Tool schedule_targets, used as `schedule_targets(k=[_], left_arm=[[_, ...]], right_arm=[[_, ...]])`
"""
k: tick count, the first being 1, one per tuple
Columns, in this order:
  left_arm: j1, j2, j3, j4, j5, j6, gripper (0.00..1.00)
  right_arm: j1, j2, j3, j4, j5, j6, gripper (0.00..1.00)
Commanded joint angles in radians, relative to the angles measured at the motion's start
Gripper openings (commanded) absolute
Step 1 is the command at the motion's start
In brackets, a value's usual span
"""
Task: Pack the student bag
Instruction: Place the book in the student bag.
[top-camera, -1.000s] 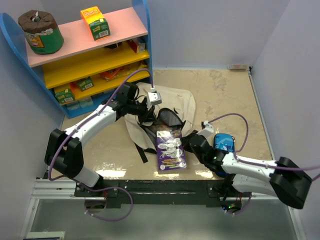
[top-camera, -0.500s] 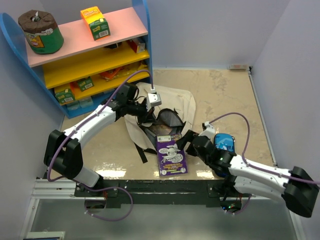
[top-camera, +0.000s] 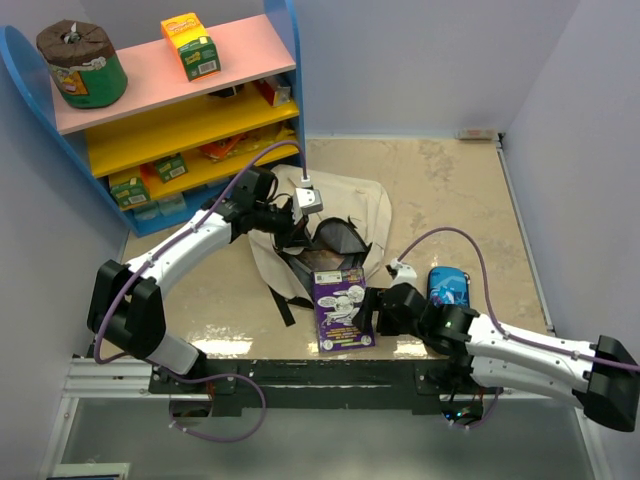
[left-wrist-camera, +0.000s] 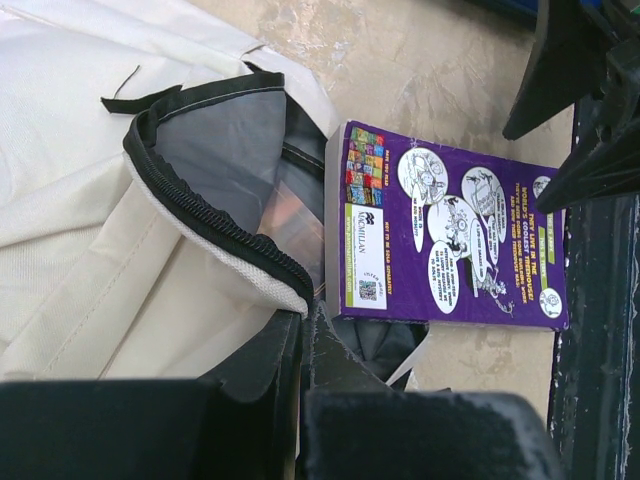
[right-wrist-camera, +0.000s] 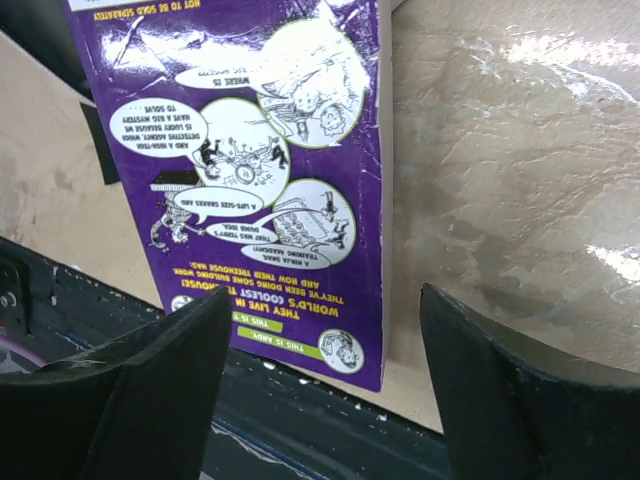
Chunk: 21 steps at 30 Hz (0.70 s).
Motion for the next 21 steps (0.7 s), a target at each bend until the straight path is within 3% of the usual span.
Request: schedule_targets(k=[1,6,13,14,17,18,19,21], left_arm=[[-0.009,-0.019,0.030,0.006,0.037,0.008,0.00],[-0.009,-0.019,0.037,0.006,0.036,0.009,0.00],[-0.010,-0.022,0.038,0.000,0.033,0.014,0.00],[-0.009,-0.027,0.037,0.000,0.031,0.015,0.00],[-0.009,-0.045,0.023,0.005,0.028,0.020,0.00],[-0.009,-0.050,0.015,0.005,0.028,0.026,0.00],[-0.009,-0.055,0.012,0.003,0.034,0.032,0.00],[-0.009,-0.062,0.008,-0.010,0.040,0.049,0.00]], right_arm=[[0.027,0.052,0.085,-0.081,0.003,-0.029,0.77],[0.041,0.150,0.048,0.024,-0.055,-0.001,0.83],[0.040,0.340,0.041,0.187,-0.089,0.005,0.75],[0.040,0.348,0.039,0.207,-0.095,0.022,0.71],[0.018,0.351,0.044,0.284,-0.086,0.059,0.38],[0.008,0.345,0.038,0.319,-0.090,0.080,0.13],[0.002,0.339,0.036,0.330,-0.083,0.092,0.00],[-0.017,0.322,0.048,0.362,-0.078,0.106,0.00]])
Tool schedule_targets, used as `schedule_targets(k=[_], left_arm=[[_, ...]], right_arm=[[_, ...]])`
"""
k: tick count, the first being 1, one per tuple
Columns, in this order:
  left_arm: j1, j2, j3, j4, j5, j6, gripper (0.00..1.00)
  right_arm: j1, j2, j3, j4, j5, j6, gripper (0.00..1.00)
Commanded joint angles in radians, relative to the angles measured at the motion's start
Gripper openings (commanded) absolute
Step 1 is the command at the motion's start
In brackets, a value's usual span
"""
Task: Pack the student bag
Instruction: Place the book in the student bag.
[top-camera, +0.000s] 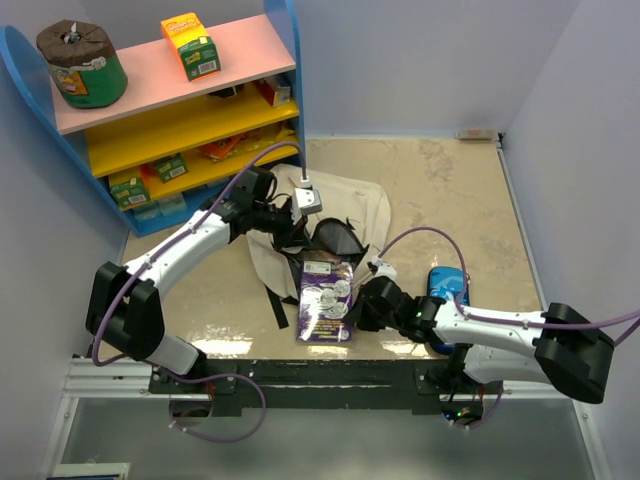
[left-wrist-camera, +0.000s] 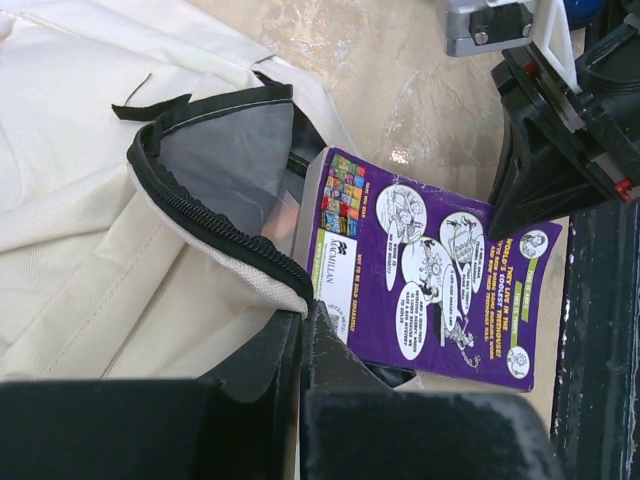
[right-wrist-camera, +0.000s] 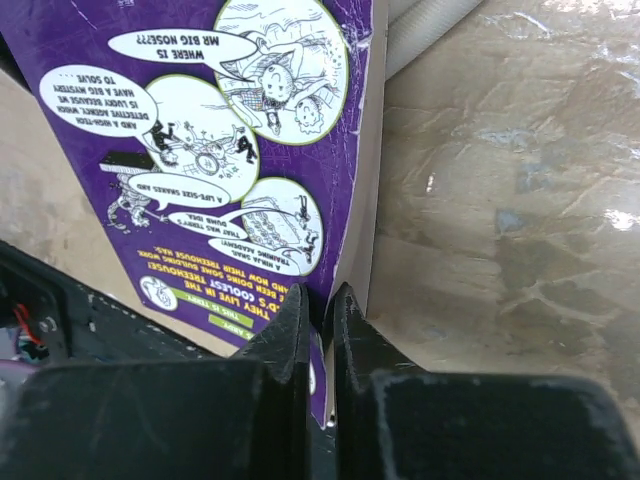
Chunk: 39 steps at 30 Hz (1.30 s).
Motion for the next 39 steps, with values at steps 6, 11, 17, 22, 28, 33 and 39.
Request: schedule_targets(k=[6,11,17,22,28,33,39], left_arm=[[-0.008,-0.054,0.006,-0.059,0.110,0.112,0.00],[-0.008,-0.072,-0.007,-0.191,0.236,0.282,0.00],[-0.010,-0.072,0.015,-0.312,0.296,0.436,0.00],[-0.010,-0.014,0.049,-0.427,0.297,0.523,0.00],[-0.010,-0.023,0.039,-0.401,0.300,0.505,0.00],[-0.011,-0.036,0.052,-0.361,0.325,0.459,0.00],[-0.011,-0.036,0.056,-0.363,0.328,0.438,0.00]], right_arm=[[-0.118,0.000,-0.007,0.267,-0.094,0.104,0.00],[-0.218,0.059,-0.054,0.459,-0.197,0.214,0.00],[-0.301,0.142,0.008,0.584,-0.254,0.317,0.00],[-0.304,0.207,0.117,0.613,-0.225,0.377,0.00],[-0.278,0.264,0.147,0.671,-0.195,0.442,0.00],[-0.255,0.238,0.143,0.604,0.008,0.439,0.00],[-0.256,0.207,0.273,0.414,0.448,0.201,0.00]])
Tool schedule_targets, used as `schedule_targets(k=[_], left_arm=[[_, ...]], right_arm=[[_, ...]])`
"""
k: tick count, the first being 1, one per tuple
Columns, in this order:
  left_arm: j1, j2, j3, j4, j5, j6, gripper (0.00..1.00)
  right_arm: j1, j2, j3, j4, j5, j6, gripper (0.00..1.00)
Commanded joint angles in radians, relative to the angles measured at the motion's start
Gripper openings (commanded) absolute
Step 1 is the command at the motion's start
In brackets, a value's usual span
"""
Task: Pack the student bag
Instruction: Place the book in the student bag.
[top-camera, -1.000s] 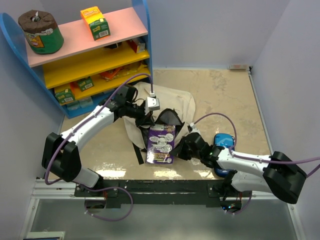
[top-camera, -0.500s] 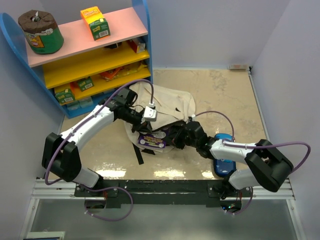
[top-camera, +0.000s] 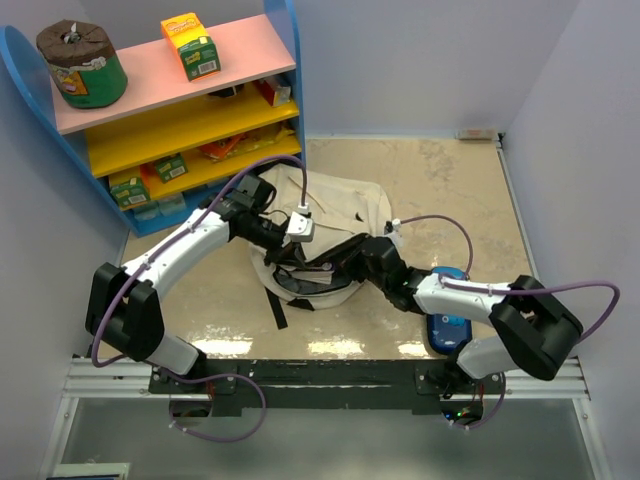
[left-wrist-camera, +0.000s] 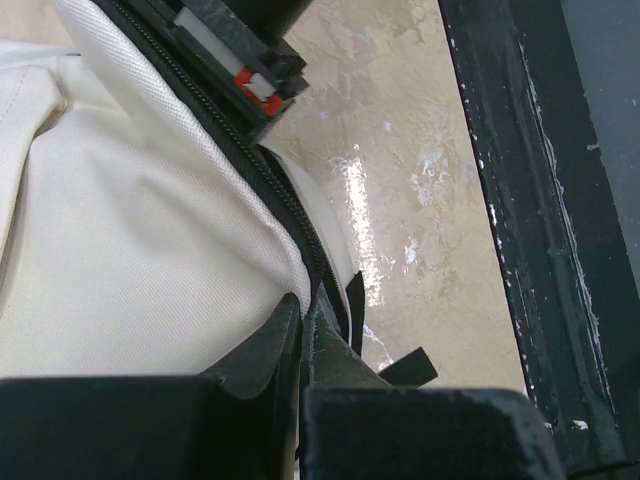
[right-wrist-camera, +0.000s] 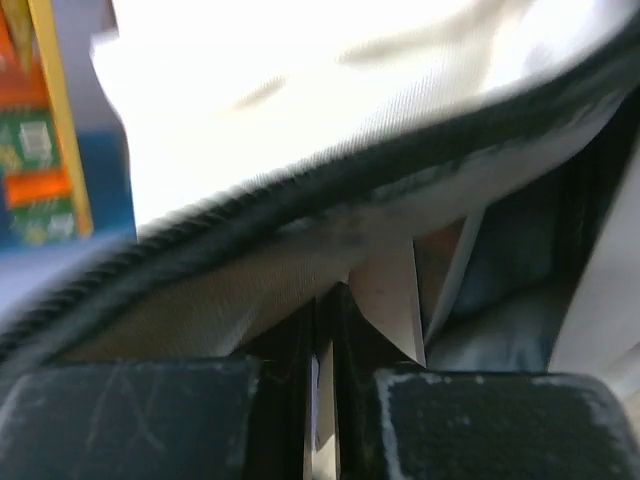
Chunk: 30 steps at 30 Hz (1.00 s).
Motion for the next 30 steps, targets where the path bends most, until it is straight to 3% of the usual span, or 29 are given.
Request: schedule_targets(k=[1,5,7,10,11,17,22,24,27,30], left_arm=[[-0.011,-0.031,0.034,-0.015,0.123,-0.021,0.00],[-0.011,-0.031,0.030,0.009,0.112,-0.053,0.00],[-0.012,-0.029,0.021,0.049,0.099,-0.070,0.00],[-0.011,-0.023,0.021,0.121,0.085,-0.122,0.00],[-0.012,-0.020,0.027,0.141,0.079,-0.168,0.00],[-0.011,-0.024,0.094,0.386,-0.015,-0.401,0.00],[-0.002,-0.080,0.143,0.621,-0.168,-0.578,0.00],[0.003,-0.089,0.181,0.624,-0.208,-0.607,0.00],[0.005,-0.064,0.307,0.606,-0.216,-0.633,0.00],[0.001,-0.020,0.421,0.588,-0.234,-0.652,0.00]], right_arm=[[-0.008,-0.031,0.167,-0.065,0.451,-0.198,0.00],[-0.008,-0.023,0.191,-0.105,0.426,-0.310,0.00],[0.022,-0.040,0.188,-0.126,0.416,-0.333,0.14],[0.103,-0.088,0.155,-0.148,0.451,-0.388,0.44],[0.130,-0.136,0.140,-0.169,0.494,-0.426,0.47],[0.216,-0.405,0.008,-0.229,0.479,-0.536,0.50],[0.225,-0.608,-0.027,-0.422,0.572,-0.501,0.52],[0.225,-0.669,-0.024,-0.456,0.602,-0.499,0.51],[0.226,-0.703,-0.045,-0.403,0.455,-0.594,0.43],[0.231,-0.729,-0.137,-0.243,0.292,-0.695,0.43]])
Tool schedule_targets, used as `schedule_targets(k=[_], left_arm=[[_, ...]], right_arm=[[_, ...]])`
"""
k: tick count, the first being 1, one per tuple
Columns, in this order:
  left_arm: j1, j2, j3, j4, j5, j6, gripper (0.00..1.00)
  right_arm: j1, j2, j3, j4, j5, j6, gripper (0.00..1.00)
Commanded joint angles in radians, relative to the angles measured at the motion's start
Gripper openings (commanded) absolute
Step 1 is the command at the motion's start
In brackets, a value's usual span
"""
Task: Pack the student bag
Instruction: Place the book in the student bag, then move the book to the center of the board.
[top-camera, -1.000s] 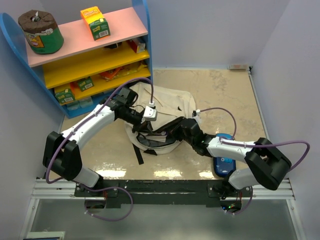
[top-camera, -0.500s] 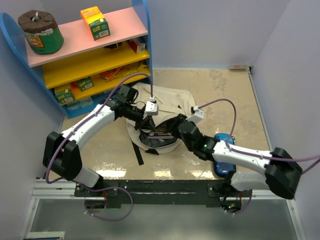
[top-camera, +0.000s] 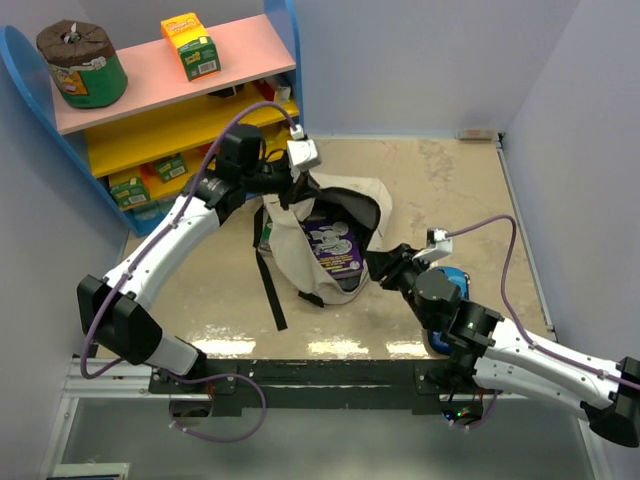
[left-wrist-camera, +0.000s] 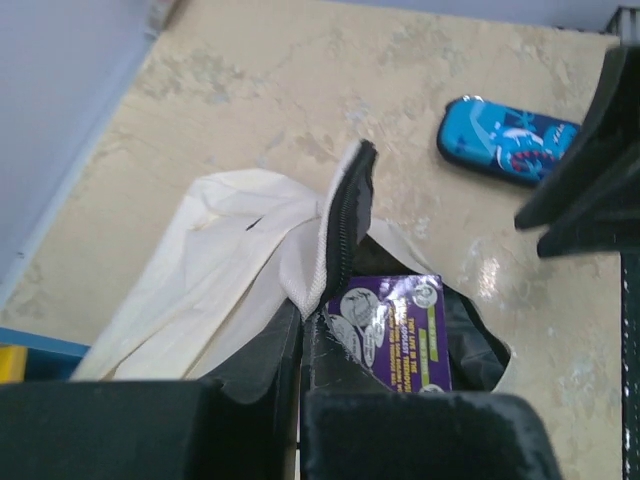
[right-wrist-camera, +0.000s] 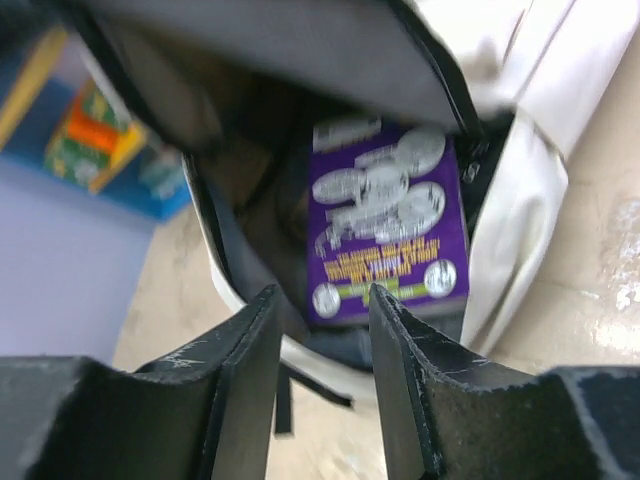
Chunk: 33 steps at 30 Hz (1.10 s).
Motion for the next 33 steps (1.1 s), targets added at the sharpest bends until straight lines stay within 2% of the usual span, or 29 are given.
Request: schedule_targets(k=[1,3,5,6,8,10,12,13,14,15,16,17,18,19,26,33], left_arm=[[0.000,0.021,0.233,0.138,-0.022,-0.071,0.00],[0.002,0.077,0.289,0.112,-0.040,-0.064,0.00],[0.002,0.116,0.350,0.066,-0.045,-0.057,0.00],[0.002,0.146,0.361,0.051,-0.040,-0.057,0.00],[0.002,0.169,0.367,0.055,-0.033,-0.062,0.00],[-0.001,0.200,0.376,0.067,-0.017,-0.079,0.00],[-0.007,0.232,0.413,0.052,-0.010,-0.077,0.00],[-0.012,0.241,0.425,0.045,-0.007,-0.073,0.00],[-0.013,0.249,0.438,0.038,-0.002,-0.071,0.00],[-0.015,0.257,0.457,0.026,0.003,-0.070,0.00],[-0.014,0.258,0.462,0.021,0.006,-0.070,0.00],[-0.013,0.257,0.464,0.018,0.009,-0.068,0.00],[-0.013,0.252,0.462,0.011,0.009,-0.065,0.00],[-0.013,0.251,0.462,0.006,0.007,-0.064,0.00],[-0.013,0.211,0.396,0.012,-0.071,-0.067,0.00],[-0.012,0.189,0.353,0.049,-0.135,-0.088,0.00]], right_arm=[[0.012,-0.025,-0.117,0.168,-0.265,-0.175,0.44],[0.055,-0.008,-0.110,0.170,-0.285,-0.200,0.47],[0.130,0.027,-0.068,0.157,-0.205,-0.237,0.48],[0.224,0.050,-0.050,0.155,-0.158,-0.254,0.49],[0.320,0.153,0.040,0.129,-0.020,-0.300,0.52],[0.473,0.240,0.143,0.153,0.059,-0.384,0.56],[0.576,0.427,0.217,0.180,0.140,-0.460,0.61],[0.586,0.510,0.292,0.196,0.154,-0.528,0.66],[0.586,0.644,0.329,0.194,0.165,-0.548,0.74],[0.584,0.711,0.357,0.215,0.184,-0.579,0.82],[0.572,0.763,0.378,0.314,0.191,-0.676,0.89],[0.549,0.806,0.395,0.345,0.176,-0.708,0.93],[0.479,0.884,0.415,0.365,0.080,-0.723,0.94],[0.445,0.918,0.453,0.408,0.048,-0.747,0.94],[0.244,1.193,0.674,0.459,-0.081,-0.837,0.93],[0.112,1.435,0.958,0.303,-0.136,-0.799,0.90]])
